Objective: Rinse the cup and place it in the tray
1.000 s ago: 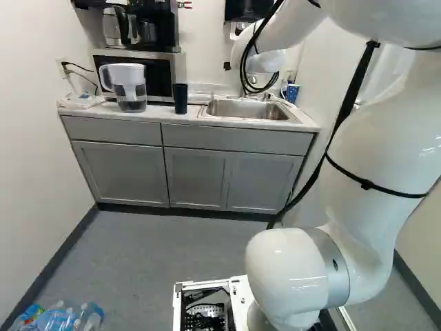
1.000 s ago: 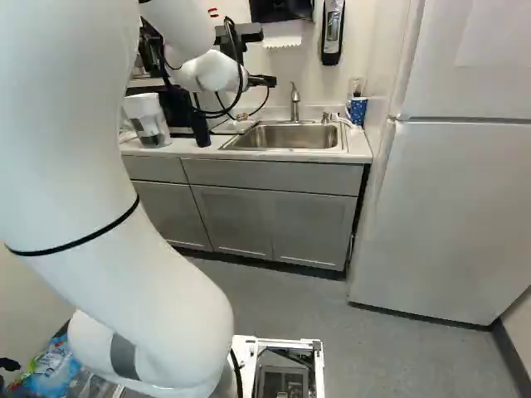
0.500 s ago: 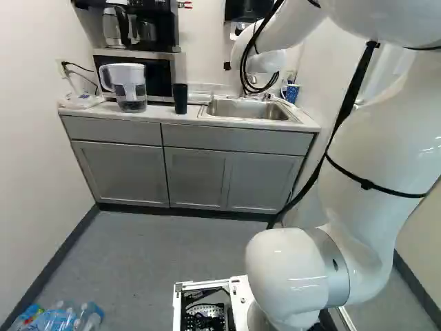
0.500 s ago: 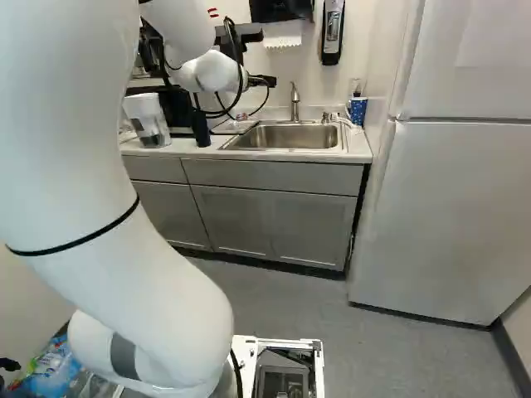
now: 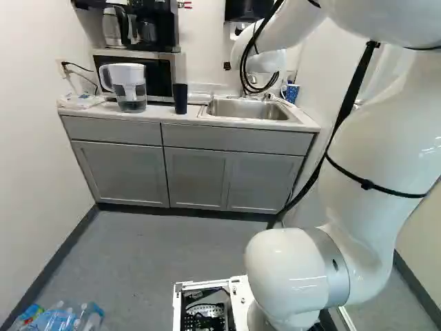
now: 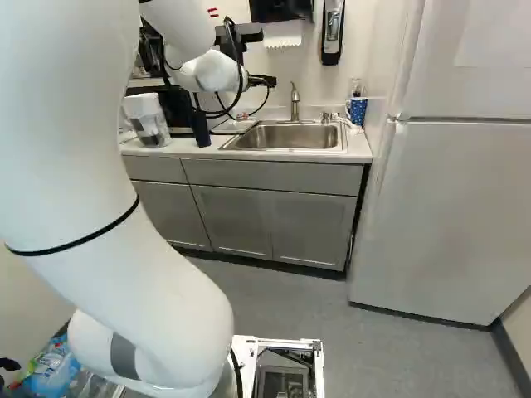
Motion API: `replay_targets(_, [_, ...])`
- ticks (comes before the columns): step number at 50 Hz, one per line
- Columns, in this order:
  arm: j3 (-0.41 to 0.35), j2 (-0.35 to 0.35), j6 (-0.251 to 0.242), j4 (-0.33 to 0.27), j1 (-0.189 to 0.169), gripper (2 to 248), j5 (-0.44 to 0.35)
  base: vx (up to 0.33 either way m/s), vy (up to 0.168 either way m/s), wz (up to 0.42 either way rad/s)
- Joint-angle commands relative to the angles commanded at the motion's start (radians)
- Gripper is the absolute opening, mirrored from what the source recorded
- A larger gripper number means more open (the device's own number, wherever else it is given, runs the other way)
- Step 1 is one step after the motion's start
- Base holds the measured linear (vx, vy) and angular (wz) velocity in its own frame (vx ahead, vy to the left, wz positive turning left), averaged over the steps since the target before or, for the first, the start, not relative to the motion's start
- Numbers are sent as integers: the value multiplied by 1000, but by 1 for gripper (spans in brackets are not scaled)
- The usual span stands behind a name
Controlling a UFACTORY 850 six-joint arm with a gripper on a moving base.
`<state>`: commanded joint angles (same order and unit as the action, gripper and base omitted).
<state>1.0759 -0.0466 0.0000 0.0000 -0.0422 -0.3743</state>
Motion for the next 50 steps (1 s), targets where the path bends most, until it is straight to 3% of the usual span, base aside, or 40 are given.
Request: replay_targets(50, [0, 0, 0, 0, 0, 247, 0, 44, -33, 3])
